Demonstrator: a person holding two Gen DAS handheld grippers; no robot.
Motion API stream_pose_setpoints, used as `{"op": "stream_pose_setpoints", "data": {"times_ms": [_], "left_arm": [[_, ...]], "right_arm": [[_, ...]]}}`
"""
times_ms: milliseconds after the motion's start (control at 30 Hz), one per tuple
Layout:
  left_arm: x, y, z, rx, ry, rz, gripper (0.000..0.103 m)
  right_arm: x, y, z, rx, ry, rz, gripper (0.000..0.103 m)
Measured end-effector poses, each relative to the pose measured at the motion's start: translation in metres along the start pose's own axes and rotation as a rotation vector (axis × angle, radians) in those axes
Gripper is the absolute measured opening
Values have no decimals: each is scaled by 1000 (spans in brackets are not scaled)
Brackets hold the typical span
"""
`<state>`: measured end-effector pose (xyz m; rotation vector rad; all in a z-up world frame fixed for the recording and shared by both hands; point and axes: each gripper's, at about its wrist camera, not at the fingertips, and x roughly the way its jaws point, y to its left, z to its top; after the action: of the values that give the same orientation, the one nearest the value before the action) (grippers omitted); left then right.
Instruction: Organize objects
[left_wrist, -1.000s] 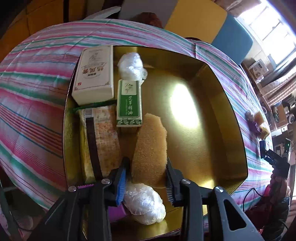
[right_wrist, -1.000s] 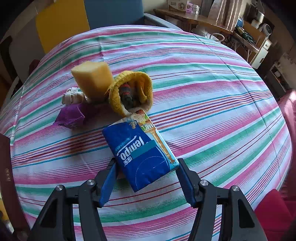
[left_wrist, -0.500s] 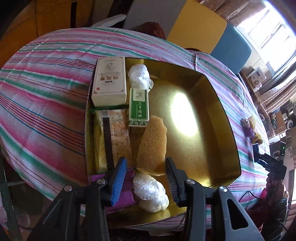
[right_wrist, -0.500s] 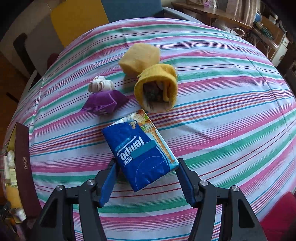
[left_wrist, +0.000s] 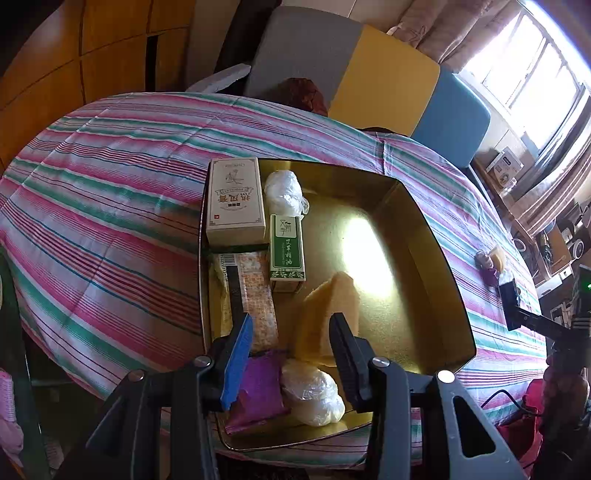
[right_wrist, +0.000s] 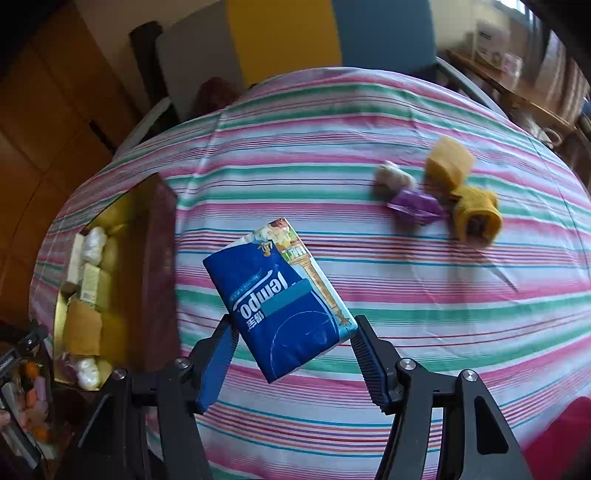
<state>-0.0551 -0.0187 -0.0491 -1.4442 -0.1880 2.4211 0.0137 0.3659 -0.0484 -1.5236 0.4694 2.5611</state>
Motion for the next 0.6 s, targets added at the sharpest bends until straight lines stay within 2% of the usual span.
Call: {"op": "stream_pose_setpoints", "data": {"times_ms": [200, 333, 600], "left_arm": [[-8, 14, -4, -26, -25, 4, 43], [-12, 25, -6, -51, -37, -3, 43], [-10, 43, -13, -82, -34, 1, 43]], "right_arm": [[12, 116, -1, -209, 38, 74, 63], [39, 175, -6, -339, 82, 14, 63], [90, 218, -27, -427, 221, -42, 63]]}}
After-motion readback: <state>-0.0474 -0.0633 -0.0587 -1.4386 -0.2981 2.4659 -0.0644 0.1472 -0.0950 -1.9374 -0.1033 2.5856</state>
